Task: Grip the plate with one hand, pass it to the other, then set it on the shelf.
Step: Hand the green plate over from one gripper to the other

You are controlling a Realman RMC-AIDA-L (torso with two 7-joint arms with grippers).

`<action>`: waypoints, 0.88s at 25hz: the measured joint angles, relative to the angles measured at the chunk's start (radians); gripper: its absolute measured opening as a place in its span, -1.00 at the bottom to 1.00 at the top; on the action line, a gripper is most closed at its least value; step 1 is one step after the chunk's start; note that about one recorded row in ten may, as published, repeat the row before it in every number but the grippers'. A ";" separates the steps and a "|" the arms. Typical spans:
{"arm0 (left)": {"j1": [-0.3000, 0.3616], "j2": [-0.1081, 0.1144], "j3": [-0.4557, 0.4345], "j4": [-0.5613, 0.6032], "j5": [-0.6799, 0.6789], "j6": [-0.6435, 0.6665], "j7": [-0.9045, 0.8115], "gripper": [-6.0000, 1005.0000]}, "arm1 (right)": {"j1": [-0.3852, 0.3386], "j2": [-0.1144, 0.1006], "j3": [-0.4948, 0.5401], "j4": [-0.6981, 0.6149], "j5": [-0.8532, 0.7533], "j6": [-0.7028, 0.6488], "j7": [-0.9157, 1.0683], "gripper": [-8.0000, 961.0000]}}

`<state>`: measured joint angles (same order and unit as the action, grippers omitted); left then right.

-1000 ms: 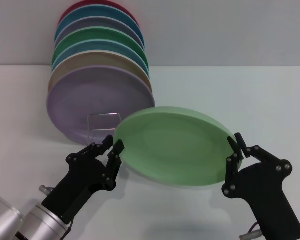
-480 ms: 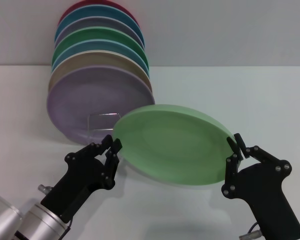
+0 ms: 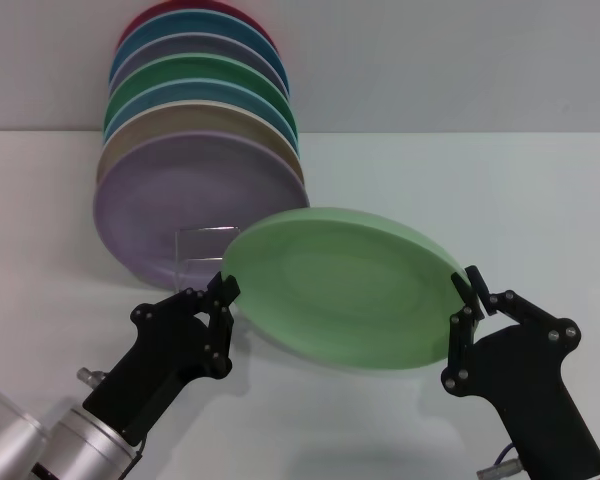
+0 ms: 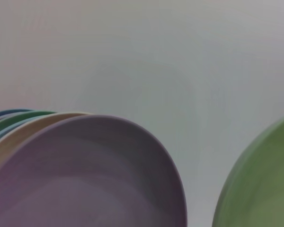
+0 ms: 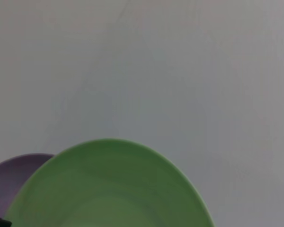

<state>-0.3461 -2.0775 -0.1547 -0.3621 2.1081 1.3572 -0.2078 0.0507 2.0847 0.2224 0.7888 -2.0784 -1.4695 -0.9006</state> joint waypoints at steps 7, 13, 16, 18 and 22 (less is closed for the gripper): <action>0.005 0.001 -0.005 -0.024 -0.004 -0.005 0.075 -0.95 | 0.007 0.000 0.002 -0.008 0.001 -0.002 0.000 -0.94; 0.004 0.000 -0.018 -0.024 -0.008 -0.005 0.080 -0.94 | 0.024 0.000 0.000 -0.024 0.000 0.000 0.012 -0.95; 0.006 0.000 -0.037 -0.023 -0.007 -0.006 0.093 -0.94 | 0.028 -0.001 0.000 -0.025 -0.001 0.000 0.027 -0.91; 0.009 0.000 -0.052 -0.025 -0.007 -0.006 0.104 -0.94 | 0.030 -0.002 0.000 -0.028 -0.001 0.000 0.037 -0.83; 0.016 0.005 -0.090 -0.021 -0.009 -0.001 0.106 -0.94 | 0.033 -0.003 0.000 -0.031 0.000 -0.001 0.059 -0.60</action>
<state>-0.3303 -2.0728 -0.2446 -0.3832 2.0988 1.3566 -0.1017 0.0838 2.0817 0.2229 0.7581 -2.0784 -1.4705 -0.8412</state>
